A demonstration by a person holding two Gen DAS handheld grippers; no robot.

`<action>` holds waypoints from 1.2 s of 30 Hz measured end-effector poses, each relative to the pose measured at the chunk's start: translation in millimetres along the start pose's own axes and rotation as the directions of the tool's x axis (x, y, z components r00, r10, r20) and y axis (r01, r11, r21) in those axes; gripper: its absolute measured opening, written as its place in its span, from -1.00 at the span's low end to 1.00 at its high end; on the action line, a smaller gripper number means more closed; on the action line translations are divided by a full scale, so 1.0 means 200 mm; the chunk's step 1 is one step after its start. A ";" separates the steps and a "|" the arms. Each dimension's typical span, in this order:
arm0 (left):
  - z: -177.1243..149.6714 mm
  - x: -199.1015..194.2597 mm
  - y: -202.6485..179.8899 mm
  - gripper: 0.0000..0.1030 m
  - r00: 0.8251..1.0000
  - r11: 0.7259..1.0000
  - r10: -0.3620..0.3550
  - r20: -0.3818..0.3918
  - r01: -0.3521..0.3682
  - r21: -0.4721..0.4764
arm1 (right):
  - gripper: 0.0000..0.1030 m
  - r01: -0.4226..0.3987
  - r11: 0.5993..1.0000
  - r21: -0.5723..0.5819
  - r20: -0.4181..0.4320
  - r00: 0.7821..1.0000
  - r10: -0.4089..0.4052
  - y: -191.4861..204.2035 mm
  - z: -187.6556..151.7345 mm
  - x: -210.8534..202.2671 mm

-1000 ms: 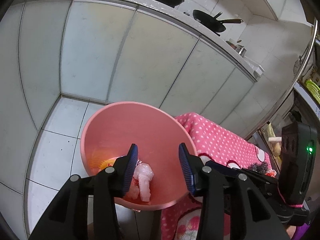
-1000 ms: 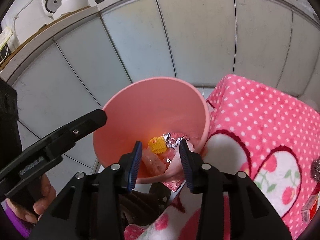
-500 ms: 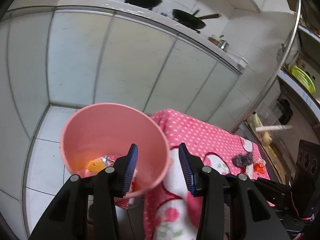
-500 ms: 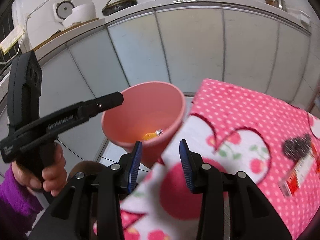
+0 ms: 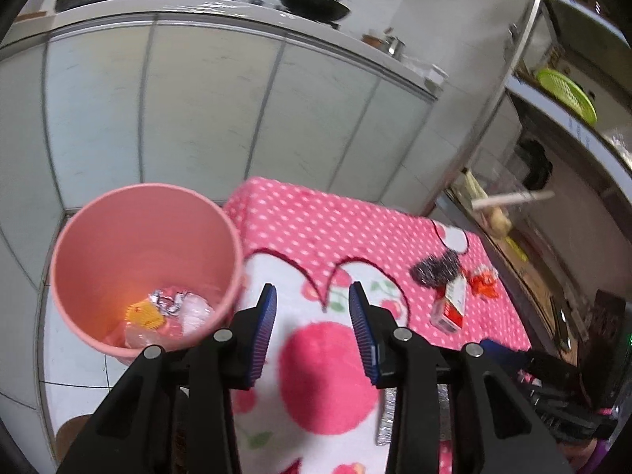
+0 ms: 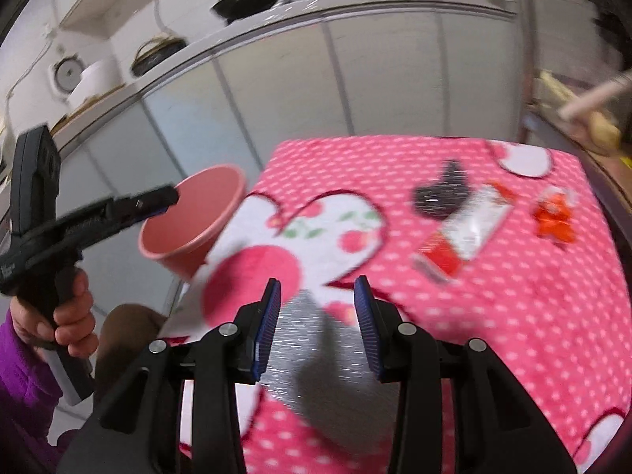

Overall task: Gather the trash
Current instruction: 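Move both tools back over the table toward the remaining trash, then grasp the steel wool scrubber with the left tool while the right tool grasps the orange wrapper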

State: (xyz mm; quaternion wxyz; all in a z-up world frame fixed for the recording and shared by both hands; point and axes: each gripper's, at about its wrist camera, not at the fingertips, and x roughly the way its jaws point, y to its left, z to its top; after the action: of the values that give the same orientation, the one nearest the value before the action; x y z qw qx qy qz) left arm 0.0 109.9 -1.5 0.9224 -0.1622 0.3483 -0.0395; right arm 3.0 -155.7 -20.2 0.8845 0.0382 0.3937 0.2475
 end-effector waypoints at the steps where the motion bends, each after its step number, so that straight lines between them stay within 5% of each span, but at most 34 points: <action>1: 0.00 0.01 -0.02 -0.31 1.000 1.000 -0.004 -0.006 0.004 0.010 | -0.24 0.014 1.000 0.012 0.010 1.000 -0.014 -0.04 0.00 -0.02; 9: -0.01 0.11 -0.21 -0.55 0.998 0.995 -0.052 -0.043 0.055 0.082 | -0.24 0.119 0.988 0.102 0.056 0.991 -0.125 -0.33 -0.02 -0.12; 21: 0.04 0.28 -0.48 -0.55 0.991 0.978 -0.094 -0.092 0.109 0.180 | -0.24 0.152 0.966 0.209 0.069 0.983 -0.170 -0.58 -0.05 -0.13; 36: 0.11 0.65 -0.85 -0.22 0.979 0.941 -0.132 -0.157 0.173 0.290 | -0.24 0.182 0.944 0.277 0.046 0.978 -0.202 -0.78 -0.06 -0.08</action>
State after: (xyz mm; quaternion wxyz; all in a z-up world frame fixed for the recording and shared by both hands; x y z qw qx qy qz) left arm 119.1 -69.4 -12.4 0.9046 -0.0428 0.3864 -0.1746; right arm 48.8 -300.7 -57.7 0.9047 0.1295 0.3926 0.1025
